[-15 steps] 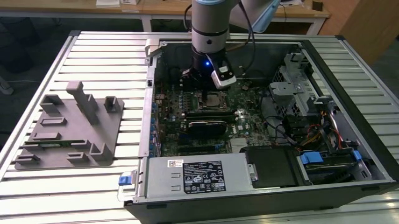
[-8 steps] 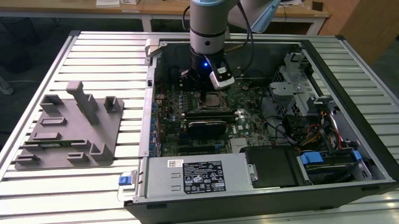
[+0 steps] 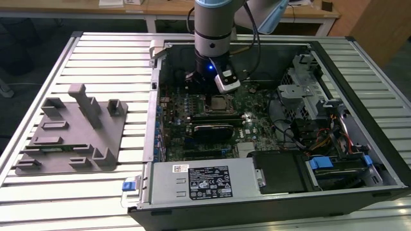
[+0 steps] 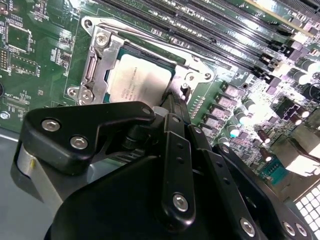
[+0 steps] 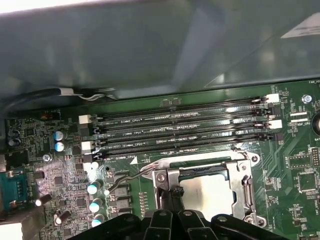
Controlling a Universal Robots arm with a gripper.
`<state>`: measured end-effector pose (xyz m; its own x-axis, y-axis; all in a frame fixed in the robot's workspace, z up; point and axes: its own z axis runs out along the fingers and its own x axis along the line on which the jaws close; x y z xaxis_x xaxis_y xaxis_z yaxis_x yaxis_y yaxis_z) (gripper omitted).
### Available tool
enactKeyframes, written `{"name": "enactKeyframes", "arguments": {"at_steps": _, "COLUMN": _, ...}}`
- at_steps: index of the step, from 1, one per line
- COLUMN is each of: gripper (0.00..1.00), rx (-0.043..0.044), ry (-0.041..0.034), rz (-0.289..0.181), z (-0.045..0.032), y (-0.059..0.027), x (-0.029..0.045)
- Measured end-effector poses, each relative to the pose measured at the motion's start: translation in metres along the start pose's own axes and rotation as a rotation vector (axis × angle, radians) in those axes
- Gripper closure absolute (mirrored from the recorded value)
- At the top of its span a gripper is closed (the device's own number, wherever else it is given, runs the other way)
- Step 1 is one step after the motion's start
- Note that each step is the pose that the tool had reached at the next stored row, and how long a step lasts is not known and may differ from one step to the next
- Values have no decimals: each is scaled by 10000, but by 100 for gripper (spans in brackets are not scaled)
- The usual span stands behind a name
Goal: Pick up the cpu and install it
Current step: 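Close the cpu cover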
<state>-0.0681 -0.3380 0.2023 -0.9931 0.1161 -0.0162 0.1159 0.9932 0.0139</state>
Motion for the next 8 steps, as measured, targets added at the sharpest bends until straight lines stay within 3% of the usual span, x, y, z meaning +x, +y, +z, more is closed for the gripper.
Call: {"name": "enactKeyframes", "arguments": {"at_steps": 8, "gripper": 89, "rx": -4, "ry": -1, "rz": 0, "z": 8, "y": 1, "x": -5}}
